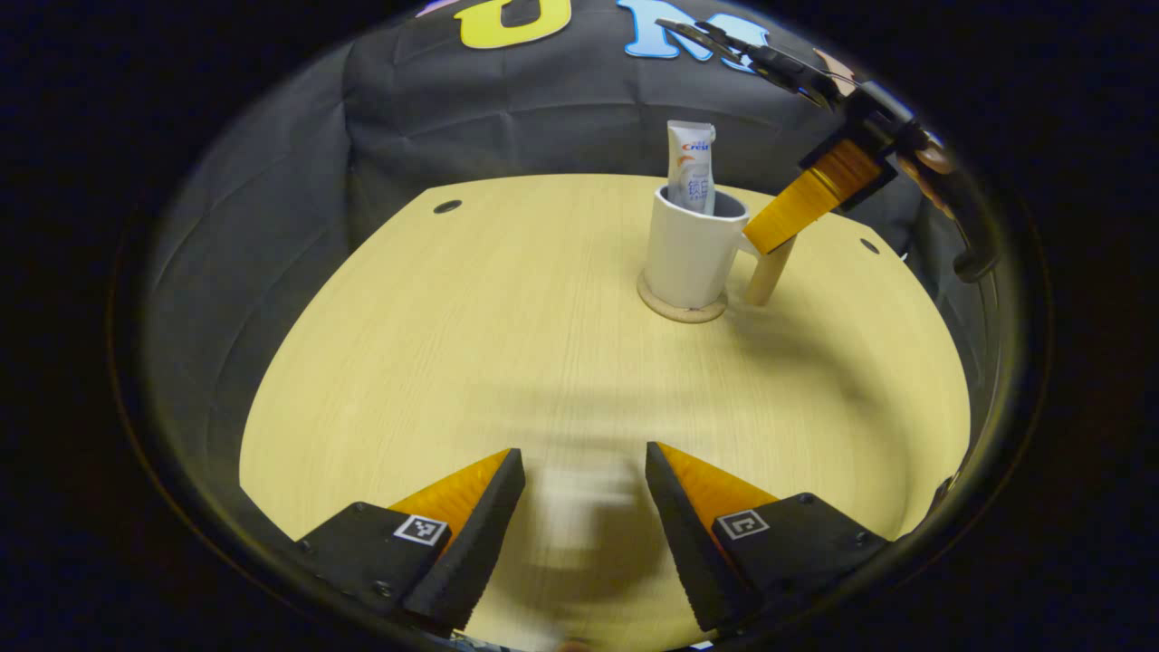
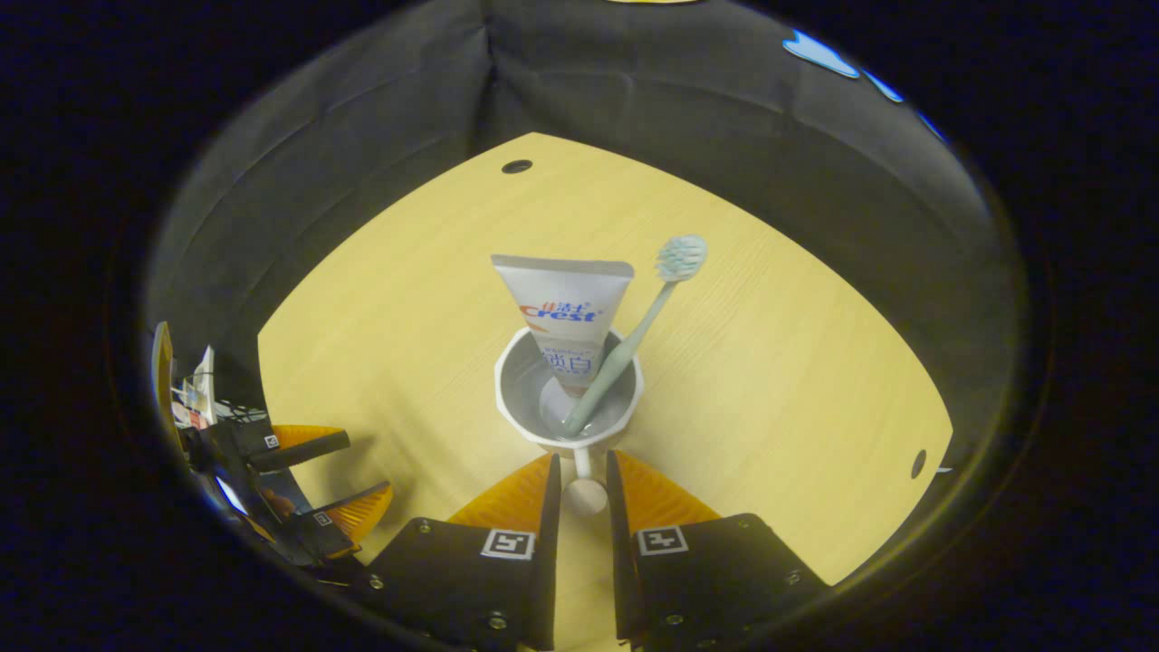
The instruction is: Put the toothbrush and toothpaste on the desktop into the cup, then pick up the cup and place it on the coaster on the desktop.
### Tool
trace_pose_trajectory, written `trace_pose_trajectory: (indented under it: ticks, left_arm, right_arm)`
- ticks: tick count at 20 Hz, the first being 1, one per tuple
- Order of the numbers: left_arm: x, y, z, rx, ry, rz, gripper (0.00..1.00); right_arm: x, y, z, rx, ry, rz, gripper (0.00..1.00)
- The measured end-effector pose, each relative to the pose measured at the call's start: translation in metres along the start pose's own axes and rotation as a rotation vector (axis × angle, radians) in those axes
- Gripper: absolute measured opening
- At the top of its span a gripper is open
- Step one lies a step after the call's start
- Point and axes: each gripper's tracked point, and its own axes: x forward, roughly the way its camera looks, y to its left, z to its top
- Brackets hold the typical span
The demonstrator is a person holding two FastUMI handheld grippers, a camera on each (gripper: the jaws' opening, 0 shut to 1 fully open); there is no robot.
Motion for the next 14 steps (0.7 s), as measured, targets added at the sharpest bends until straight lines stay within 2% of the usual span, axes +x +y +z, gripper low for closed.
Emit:
trace_pose_trajectory:
  ticks: [5, 10, 14]
  left_arm:
    - [-0.011, -0.003, 0.05, 0.048, -0.092, -0.02, 0.93]
    - [-0.035, -0.019, 0.133, 0.105, -0.265, -0.042, 0.92]
    - [-0.069, -0.04, 0.183, 0.131, -0.394, -0.071, 0.92]
  right_arm:
    - [-0.031, -0.003, -0.01, 0.126, -0.115, -0.049, 0.27]
    - [-0.078, -0.017, -0.005, 0.25, -0.282, -0.146, 0.26]
    - [-0.123, -0.034, 0.004, 0.289, -0.424, -0.266, 0.26]
